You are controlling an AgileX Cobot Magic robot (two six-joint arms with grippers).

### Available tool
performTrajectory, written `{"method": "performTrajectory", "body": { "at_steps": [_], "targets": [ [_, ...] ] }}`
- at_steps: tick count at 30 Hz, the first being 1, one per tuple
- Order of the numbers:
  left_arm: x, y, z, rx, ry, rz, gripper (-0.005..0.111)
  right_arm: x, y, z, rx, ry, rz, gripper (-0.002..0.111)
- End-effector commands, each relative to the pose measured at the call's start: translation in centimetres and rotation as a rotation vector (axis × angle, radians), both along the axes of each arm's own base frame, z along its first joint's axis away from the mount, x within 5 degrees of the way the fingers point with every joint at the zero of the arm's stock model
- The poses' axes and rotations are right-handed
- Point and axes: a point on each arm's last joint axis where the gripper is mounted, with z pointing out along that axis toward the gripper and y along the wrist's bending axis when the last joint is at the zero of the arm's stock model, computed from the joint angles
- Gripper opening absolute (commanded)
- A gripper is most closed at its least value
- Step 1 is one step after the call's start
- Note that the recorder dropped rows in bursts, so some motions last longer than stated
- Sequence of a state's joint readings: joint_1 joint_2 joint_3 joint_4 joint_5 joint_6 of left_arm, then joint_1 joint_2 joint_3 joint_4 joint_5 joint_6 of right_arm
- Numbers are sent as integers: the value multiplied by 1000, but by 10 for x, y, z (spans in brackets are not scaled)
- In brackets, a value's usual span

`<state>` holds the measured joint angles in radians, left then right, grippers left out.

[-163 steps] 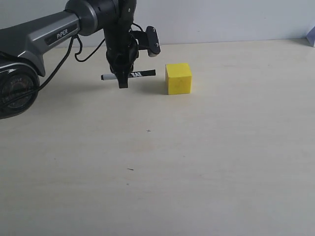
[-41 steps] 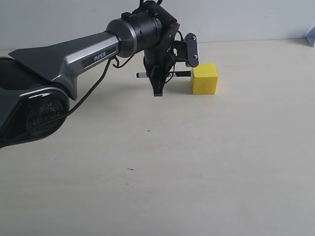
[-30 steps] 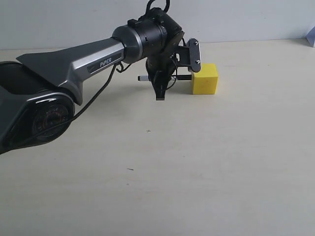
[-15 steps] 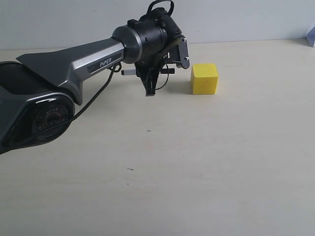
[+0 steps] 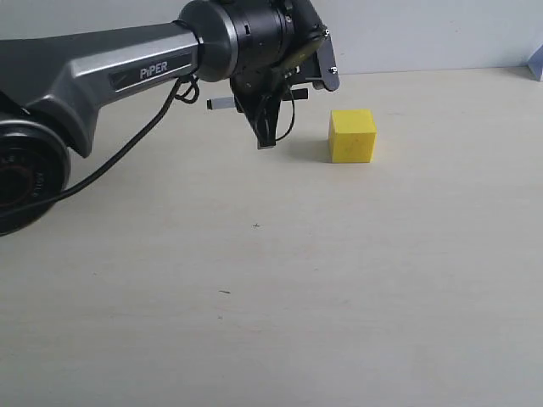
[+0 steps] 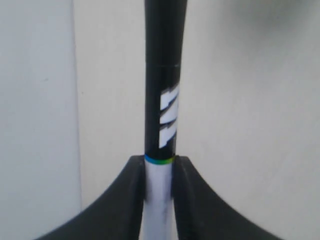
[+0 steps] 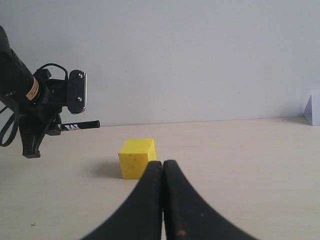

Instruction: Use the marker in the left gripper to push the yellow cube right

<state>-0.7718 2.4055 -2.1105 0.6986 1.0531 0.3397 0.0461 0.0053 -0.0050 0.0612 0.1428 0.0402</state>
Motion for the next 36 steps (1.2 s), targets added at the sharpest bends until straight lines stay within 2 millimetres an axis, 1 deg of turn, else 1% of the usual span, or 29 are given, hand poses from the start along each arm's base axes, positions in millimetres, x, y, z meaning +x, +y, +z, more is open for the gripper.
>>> {"method": "performTrajectory", "body": {
  "at_steps": [1,2,3,4,5,7,9,12,14,18,21,26,29,34,36],
  "targets": [
    [-16,1,0,-4,-286,-9,0,0,0,-1,-1,-9,0,0],
    [-20,1,-6,18,-327,-33,0,0,0,-1,-1,-9,0,0],
    [-28,0,-18,36,-379,-55,0,0,0,-1,-1,-9,0,0],
    [-30,1,-23,47,-376,-65,0,0,0,-1,-1,-9,0,0],
    [-32,2,-35,55,-351,-72,0,0,0,-1,-1,-9,0,0],
    [-33,1,-44,51,-328,-63,0,0,0,-1,-1,-9,0,0],
    [-36,-6,-46,30,-302,-118,0,0,0,-1,-1,-9,0,0],
    [-45,-19,-46,70,-275,-225,0,0,0,-1,-1,-9,0,0],
    [-45,-23,-42,31,-261,-199,0,0,0,-1,-1,-9,0,0],
    [-44,-27,-43,52,-216,-225,0,0,0,-1,-1,-9,0,0],
    [-43,-28,-46,48,-183,-195,0,0,0,-1,-1,-9,0,0],
    [-40,-31,-57,98,-149,-196,0,0,0,-1,-1,-9,0,0],
    [-39,-33,-60,90,-145,-196,0,0,0,-1,-1,-9,0,0],
    [-35,-31,-59,84,-140,-193,0,0,0,-1,-1,-9,0,0],
    [-35,-31,-55,86,-142,-200,0,0,0,-1,-1,-9,0,0]
  ]
}}
